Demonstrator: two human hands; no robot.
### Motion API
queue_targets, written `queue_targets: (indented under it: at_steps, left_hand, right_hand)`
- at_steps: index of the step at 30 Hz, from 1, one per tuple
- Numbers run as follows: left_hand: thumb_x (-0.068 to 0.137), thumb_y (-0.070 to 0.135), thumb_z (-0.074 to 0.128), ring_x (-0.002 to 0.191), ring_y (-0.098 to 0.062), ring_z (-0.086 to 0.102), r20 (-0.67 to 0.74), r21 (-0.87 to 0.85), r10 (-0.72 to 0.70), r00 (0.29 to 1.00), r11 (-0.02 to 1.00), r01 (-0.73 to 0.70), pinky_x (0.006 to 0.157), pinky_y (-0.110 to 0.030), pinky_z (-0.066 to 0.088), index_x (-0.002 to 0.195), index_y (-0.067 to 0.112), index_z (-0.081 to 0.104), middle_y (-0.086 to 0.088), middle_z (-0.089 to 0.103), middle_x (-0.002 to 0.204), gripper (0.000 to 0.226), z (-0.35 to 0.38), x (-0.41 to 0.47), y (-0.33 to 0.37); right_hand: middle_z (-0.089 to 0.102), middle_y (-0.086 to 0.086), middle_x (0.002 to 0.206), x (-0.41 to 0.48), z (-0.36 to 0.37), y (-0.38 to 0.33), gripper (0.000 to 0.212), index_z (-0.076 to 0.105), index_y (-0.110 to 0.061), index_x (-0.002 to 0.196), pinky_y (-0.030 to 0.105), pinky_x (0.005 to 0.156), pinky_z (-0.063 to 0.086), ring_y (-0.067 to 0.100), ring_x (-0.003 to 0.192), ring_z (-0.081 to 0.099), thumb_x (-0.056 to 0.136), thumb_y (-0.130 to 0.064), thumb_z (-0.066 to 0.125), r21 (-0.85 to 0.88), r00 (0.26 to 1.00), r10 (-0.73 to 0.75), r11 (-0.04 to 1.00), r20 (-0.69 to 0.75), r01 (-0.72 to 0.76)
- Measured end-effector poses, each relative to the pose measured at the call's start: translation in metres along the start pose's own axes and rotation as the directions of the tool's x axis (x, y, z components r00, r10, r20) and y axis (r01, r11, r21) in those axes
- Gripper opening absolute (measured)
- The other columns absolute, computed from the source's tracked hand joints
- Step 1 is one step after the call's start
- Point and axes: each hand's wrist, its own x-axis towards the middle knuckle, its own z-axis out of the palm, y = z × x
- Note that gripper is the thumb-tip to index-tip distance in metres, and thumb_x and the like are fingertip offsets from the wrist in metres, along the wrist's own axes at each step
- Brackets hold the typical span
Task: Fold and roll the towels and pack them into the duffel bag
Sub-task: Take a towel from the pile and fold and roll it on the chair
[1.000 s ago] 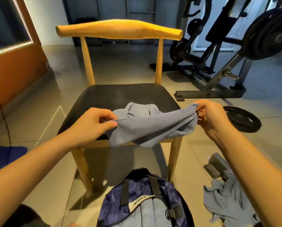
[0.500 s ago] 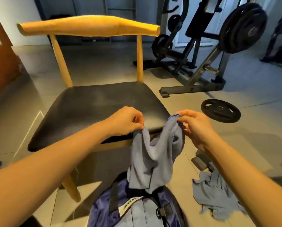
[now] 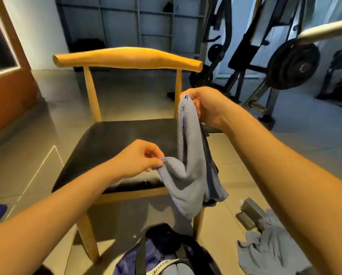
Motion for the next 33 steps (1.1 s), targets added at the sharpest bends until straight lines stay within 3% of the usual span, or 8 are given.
queue_targets:
  at_steps: [3,5,8,11,17,24,28,33]
  left_hand:
    - [0.091,0.016,0.074,0.073,-0.008,0.069,-0.218,-0.097,0.019,0.976,0.994,-0.041,0.068,-0.025,0.055,0.086,0.016,0.076,-0.001,0.076,0.081,0.005,-0.038,-0.003,0.01]
    - [0.091,0.017,0.074,0.077,-0.01,0.07,-0.357,-0.084,0.113,0.927,0.985,-0.153,0.069,-0.022,0.056,0.087,0.015,0.075,0.001,0.075,0.081,0.005,-0.058,-0.009,0.022]
    - [0.09,0.015,0.075,0.077,-0.01,0.069,-0.529,0.059,0.288,0.798,0.951,-0.305,0.07,-0.017,0.055,0.087,0.015,0.075,0.005,0.074,0.081,0.003,-0.072,-0.017,0.032]
    - [0.089,0.016,0.075,0.079,-0.009,0.068,-0.548,0.272,0.439,0.712,0.898,-0.344,0.073,-0.02,0.053,0.09,0.018,0.074,0.01,0.071,0.085,0.003,-0.066,-0.017,0.02]
    - [0.087,0.022,0.074,0.079,-0.014,0.062,-0.378,0.455,0.251,0.891,0.888,-0.057,0.076,-0.041,0.055,0.09,0.028,0.076,0.013,0.067,0.083,0.007,-0.019,-0.004,-0.045]
    - [0.087,0.032,0.075,0.068,-0.007,0.054,-0.373,0.462,0.154,0.915,0.886,0.039,0.062,-0.029,0.04,0.074,0.026,0.071,0.012,0.059,0.069,0.015,-0.017,0.016,-0.068]
    - [0.091,0.022,0.072,0.073,-0.008,0.056,-0.325,0.422,0.118,0.938,0.906,0.032,0.075,-0.033,0.049,0.09,0.024,0.077,0.014,0.057,0.075,0.005,-0.033,0.039,-0.077]
    - [0.084,0.02,0.078,0.097,-0.017,0.063,-0.281,0.425,0.125,0.952,0.905,0.007,0.088,-0.038,0.051,0.081,0.026,0.075,0.007,0.067,0.102,0.007,-0.049,0.07,-0.085]
  right_hand:
    - [0.049,0.003,0.059,0.028,0.026,-0.056,0.012,0.065,-0.006,0.093,0.026,0.052,0.049,0.013,0.051,0.051,0.095,-0.009,0.053,0.041,0.995,-0.065,0.997,-0.076,0.069]
    - [0.044,0.003,0.057,0.036,0.035,-0.089,0.012,0.061,-0.005,0.081,0.028,0.052,0.047,0.014,0.048,0.045,0.091,-0.002,0.056,0.208,0.976,-0.169,0.958,-0.14,0.196]
    - [0.037,0.002,0.057,0.032,0.028,-0.111,0.036,0.047,-0.016,0.056,0.033,0.061,0.042,0.017,0.055,0.037,0.087,0.0,0.057,0.354,0.923,-0.298,0.859,-0.242,0.371]
    - [0.035,0.002,0.057,0.023,0.007,-0.087,0.035,0.039,-0.019,0.059,0.029,0.054,0.035,0.016,0.053,0.033,0.084,-0.003,0.058,0.346,0.91,-0.277,0.858,-0.31,0.379]
    - [0.056,0.009,0.068,0.023,-0.025,0.057,0.013,0.062,-0.004,0.084,0.029,0.053,0.043,0.021,0.059,0.051,0.092,-0.006,0.052,0.182,0.934,0.011,0.982,-0.358,0.058]
    - [0.056,0.017,0.084,0.017,-0.038,0.119,0.031,0.072,0.0,0.095,0.034,0.062,0.042,0.028,0.077,0.048,0.071,-0.015,0.059,0.253,0.894,0.143,0.967,-0.425,-0.035]
    - [0.063,0.019,0.085,0.02,-0.05,0.123,0.022,0.072,0.004,0.096,0.037,0.064,0.053,0.032,0.077,0.057,0.082,-0.007,0.058,0.132,0.877,0.118,0.989,-0.466,-0.062]
    - [0.072,0.011,0.091,0.026,-0.057,0.136,0.019,0.074,-0.012,0.094,0.037,0.07,0.059,0.028,0.09,0.068,0.091,-0.005,0.057,0.047,0.875,0.09,0.996,-0.475,-0.077]
